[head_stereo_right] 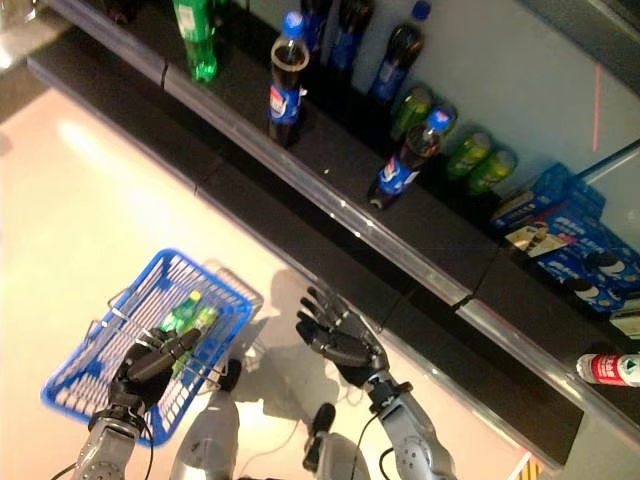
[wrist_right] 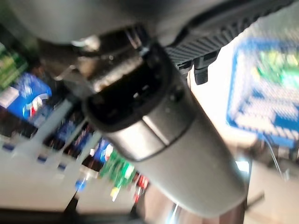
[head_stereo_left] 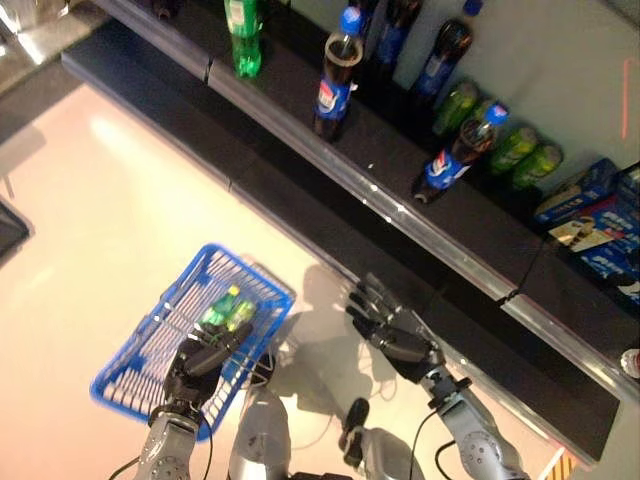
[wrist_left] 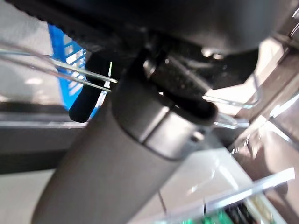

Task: Pick up the drink and place into the basket.

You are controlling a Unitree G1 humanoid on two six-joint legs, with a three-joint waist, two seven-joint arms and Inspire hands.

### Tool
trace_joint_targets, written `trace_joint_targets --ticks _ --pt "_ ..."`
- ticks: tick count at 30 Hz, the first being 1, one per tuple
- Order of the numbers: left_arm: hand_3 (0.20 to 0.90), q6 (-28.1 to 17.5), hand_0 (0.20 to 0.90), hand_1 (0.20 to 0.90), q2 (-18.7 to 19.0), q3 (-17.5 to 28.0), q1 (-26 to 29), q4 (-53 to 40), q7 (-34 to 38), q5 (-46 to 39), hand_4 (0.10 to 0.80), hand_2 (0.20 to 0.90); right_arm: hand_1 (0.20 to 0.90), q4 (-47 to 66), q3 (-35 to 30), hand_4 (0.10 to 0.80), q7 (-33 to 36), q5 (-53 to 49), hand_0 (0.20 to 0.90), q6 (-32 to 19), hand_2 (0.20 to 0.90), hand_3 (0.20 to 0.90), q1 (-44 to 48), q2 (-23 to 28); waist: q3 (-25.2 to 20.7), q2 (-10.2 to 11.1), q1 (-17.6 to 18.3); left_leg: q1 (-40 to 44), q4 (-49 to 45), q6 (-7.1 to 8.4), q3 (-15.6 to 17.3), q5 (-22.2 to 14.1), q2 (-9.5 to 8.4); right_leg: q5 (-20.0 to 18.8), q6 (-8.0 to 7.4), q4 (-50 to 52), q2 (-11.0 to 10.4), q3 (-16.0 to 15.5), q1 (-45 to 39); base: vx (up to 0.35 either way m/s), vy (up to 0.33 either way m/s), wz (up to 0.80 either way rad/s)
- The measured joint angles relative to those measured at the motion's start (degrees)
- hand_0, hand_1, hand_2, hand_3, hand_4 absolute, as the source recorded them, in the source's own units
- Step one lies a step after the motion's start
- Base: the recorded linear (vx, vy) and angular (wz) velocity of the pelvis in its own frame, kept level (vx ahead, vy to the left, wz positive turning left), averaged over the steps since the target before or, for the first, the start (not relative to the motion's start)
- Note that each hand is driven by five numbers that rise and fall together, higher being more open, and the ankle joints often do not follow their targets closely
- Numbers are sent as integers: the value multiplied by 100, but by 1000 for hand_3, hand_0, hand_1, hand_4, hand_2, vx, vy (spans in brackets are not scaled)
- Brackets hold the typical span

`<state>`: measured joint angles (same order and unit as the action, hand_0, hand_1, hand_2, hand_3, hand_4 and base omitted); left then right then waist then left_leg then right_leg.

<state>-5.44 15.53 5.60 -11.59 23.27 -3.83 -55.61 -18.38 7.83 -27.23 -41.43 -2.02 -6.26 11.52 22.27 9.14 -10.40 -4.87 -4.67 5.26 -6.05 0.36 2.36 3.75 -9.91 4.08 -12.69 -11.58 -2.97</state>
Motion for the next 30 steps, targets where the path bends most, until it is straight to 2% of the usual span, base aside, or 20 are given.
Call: trace_joint_targets --ticks 5,9,11,12,13,14,15,16,17,18,19,23,24,25,26,27,28,29,30 --pt "200 -227 300 300 -195 212 143 1728 223 19 100 300 900 -1469 -11 800 800 779 900 -184 900 900 -113 -79 -712 -97 165 296 196 -90 227 -42 -108 -56 -60 -208 -152 123 -195 49 171 -16" --pt "200 -244 300 300 -193 348 135 2577 288 62 100 300 900 -2575 7 800 1482 1537 900 -315 900 900 -130 -200 -1101 -140 252 400 334 -141 292 -21 -156 -65 -46 -134 -236 86 -172 -2 114 -10" --pt "200 -252 300 300 -195 406 142 2896 312 258 100 300 900 -3143 15 800 1815 1906 900 -399 900 900 -44 -253 -1197 -185 238 503 419 -194 408 -7 -133 -112 21 -123 -226 67 -169 -4 32 -27" --pt "200 -251 300 300 -200 397 153 3199 320 398 100 300 900 -3667 12 800 2125 2257 900 -475 900 900 68 -262 -1328 -250 257 575 536 -237 460 12 -102 -204 155 -119 -206 59 -169 31 -9 -27" --pt "200 -263 300 300 -210 363 145 3318 334 489 100 300 900 -3838 21 800 2285 2422 900 -498 900 900 49 -251 -1400 -265 277 590 597 -271 454 44 -125 -209 167 -103 -171 91 -163 42 -19 -20" --pt "200 -329 300 300 -192 277 186 3518 334 519 100 300 900 -4040 63 800 2407 2569 900 -590 900 900 88 -261 -1456 -293 299 617 647 -275 325 77 -144 -176 178 -77 -88 255 -150 52 -28 56" --pt "200 -379 300 300 -170 69 466 4042 360 607 100 300 900 -4385 236 800 2769 2747 900 -645 900 900 108 -276 -1557 -421 611 640 813 -228 -293 280 16 349 437 0 634 1073 -150 31 -37 100" --pt "200 -375 300 300 -147 -23 589 4153 386 656 100 300 900 -4441 314 800 2865 2789 900 -647 900 900 93 -280 -1570 -441 757 569 895 -171 -524 381 65 364 592 -68 1098 1461 -122 15 -47 159" --pt "200 -397 300 300 -160 -77 681 4202 444 715 100 300 900 -4491 380 800 2974 2781 900 -684 900 900 57 -263 -1571 -492 953 450 971 -142 -784 503 55 271 939 -170 1408 1733 -230 -27 -57 129" --pt "200 -448 300 300 -210 -137 753 4272 459 734 100 300 900 -4558 337 800 3027 2750 900 -740 900 900 53 -252 -1570 -528 1009 384 995 -109 -927 551 23 209 1000 -232 1472 1722 -277 -67 -65 122" --pt "200 -544 300 300 -264 -305 852 4300 559 823 100 300 900 -4688 371 800 3104 2779 900 -767 900 900 142 -195 -1556 -592 1017 354 956 -112 -1025 612 33 139 1025 -290 1456 1574 -288 -132 -65 74" --pt "200 -598 300 300 -409 -279 796 4292 711 673 100 300 900 -4634 552 800 3100 3103 900 -832 900 900 230 -95 -1617 -854 939 196 955 -48 -1007 647 117 96 1064 -311 1582 1414 -155 -196 4 21" --pt "200 -629 300 300 -489 -296 796 4296 691 622 100 300 900 -4580 758 800 3129 3124 900 -833 900 900 260 -67 -1589 -938 901 7 918 -50 -978 630 129 113 1076 -259 1631 1295 -142 -171 108 56" --pt "200 -675 300 300 -499 -298 881 4301 689 623 100 300 900 -4509 820 800 3151 3118 900 -827 900 900 256 -50 -1583 -957 912 -154 924 -174 -759 530 172 102 1114 -288 1622 1125 -96 -154 171 108" --pt "200 -682 300 300 -429 -294 1035 4319 693 704 100 300 900 -4482 821 800 3192 3063 900 -827 900 900 239 -70 -1599 -829 948 -263 932 -153 -253 191 210 1 1154 -470 1413 756 -119 -68 164 116" --pt "200 -680 300 300 -395 -296 1129 4340 694 731 100 300 900 -4478 815 800 3211 3038 900 -824 900 900 221 -77 -1542 -768 965 -282 888 -180 -1 145 195 -27 1145 -551 1309 601 -143 -18 187 143" --pt "200 -674 300 300 -375 -295 1248 4351 688 742 100 300 900 -4486 796 800 3257 2983 900 -789 900 900 257 -54 -1430 -605 1013 -321 524 -154 452 204 21 -48 1114 -623 1034 319 -237 45 322 113" --pt "200 -696 300 300 -454 -273 1220 4350 690 711 100 300 900 -4488 744 800 3265 2969 900 -784 900 900 262 26 -1414 -611 1018 -190 302 -130 554 182 -48 -56 1095 -642 903 250 -268 71 462 100" --pt "200 -751 300 300 -558 -194 1085 4363 702 689 100 300 900 -4548 629 800 3240 3009 900 -788 900 900 261 72 -1398 -620 1024 48 245 -135 474 177 -15 -61 1064 -641 838 324 -307 92 512 51"
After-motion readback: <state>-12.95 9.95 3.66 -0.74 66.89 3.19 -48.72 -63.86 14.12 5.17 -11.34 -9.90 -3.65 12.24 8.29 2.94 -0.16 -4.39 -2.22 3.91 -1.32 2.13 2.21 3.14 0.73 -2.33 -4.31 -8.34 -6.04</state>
